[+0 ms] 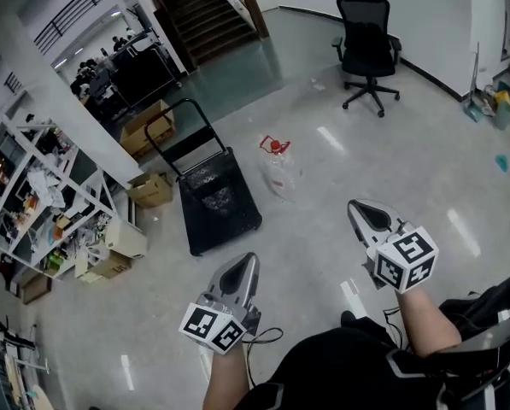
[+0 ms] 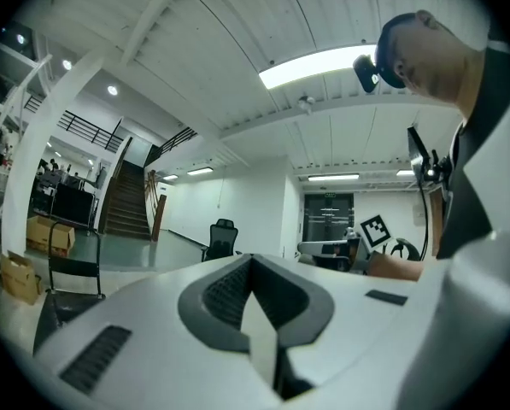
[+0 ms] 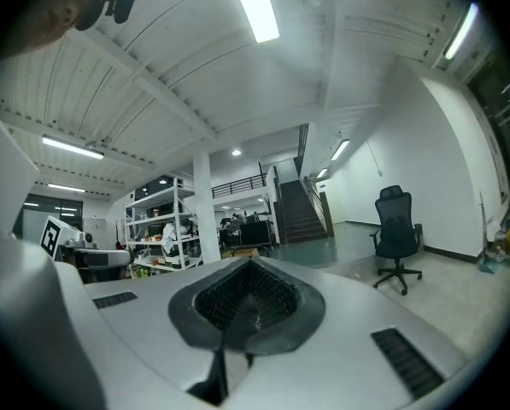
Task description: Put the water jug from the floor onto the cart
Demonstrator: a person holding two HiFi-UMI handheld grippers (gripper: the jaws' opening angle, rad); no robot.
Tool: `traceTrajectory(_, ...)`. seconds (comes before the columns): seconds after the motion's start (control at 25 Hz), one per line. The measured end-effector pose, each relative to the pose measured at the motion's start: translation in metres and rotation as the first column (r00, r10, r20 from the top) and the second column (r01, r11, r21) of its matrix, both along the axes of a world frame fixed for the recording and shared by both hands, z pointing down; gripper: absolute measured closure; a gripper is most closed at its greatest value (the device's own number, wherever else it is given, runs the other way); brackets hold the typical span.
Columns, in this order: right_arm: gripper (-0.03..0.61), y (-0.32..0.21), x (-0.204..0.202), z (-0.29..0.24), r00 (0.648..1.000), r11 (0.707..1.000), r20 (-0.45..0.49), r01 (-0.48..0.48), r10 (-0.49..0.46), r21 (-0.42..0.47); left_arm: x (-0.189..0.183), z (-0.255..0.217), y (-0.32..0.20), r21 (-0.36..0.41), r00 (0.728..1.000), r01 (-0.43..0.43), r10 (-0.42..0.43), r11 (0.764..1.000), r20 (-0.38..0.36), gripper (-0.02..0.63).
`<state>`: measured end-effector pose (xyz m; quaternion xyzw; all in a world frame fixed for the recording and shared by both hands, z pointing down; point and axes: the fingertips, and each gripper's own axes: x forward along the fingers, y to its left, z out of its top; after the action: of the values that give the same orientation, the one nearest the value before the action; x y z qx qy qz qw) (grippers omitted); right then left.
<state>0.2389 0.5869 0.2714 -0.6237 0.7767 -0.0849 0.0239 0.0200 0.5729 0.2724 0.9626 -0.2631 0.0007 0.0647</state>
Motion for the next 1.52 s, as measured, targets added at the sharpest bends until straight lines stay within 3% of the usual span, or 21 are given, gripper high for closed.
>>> traceTrajectory(0.28, 0.584, -0.069, 0.047, 0.011, 0.998, 0.998, 0.0, 0.056, -0.056, 0.002, 0.043, 0.006, -0.065, -0.005, 0.999, 0.027, -0.027, 1.0, 0.026, 0.621)
traceTrajectory(0.52, 0.584, -0.13, 0.056, 0.021, 0.996, 0.995, -0.013, 0.087, -0.087, -0.039, 0.055, 0.012, -0.124, -0.024, 0.999, 0.044, -0.043, 0.999, 0.032, 0.621)
traceTrajectory(0.68, 0.584, -0.179, 0.06, 0.031, 0.996, 0.996, -0.042, 0.08, -0.083, -0.048, 0.06, 0.025, -0.178, -0.044, 0.999, 0.035, -0.035, 0.998, -0.002, 0.621)
traceTrajectory(0.96, 0.584, -0.291, 0.058, 0.033, 1.0, 0.999, -0.031, -0.005, 0.003, -0.048, 0.044, 0.026, -0.302, -0.02, 0.999, 0.02, -0.021, 1.0, -0.044, 0.621)
traceTrajectory(1.2, 0.584, -0.394, 0.034, 0.027, 0.996, 0.998, -0.084, -0.007, 0.001, -0.07, 0.018, 0.02, -0.408, -0.022, 0.999, 0.004, -0.004, 1.0, -0.032, 0.621)
traceTrajectory(1.52, 0.584, -0.505, 0.012, 0.031, 0.998, 0.997, -0.058, 0.005, -0.009, -0.073, 0.009, 0.026, -0.512, -0.037, 0.999, -0.021, 0.02, 0.999, -0.031, 0.621)
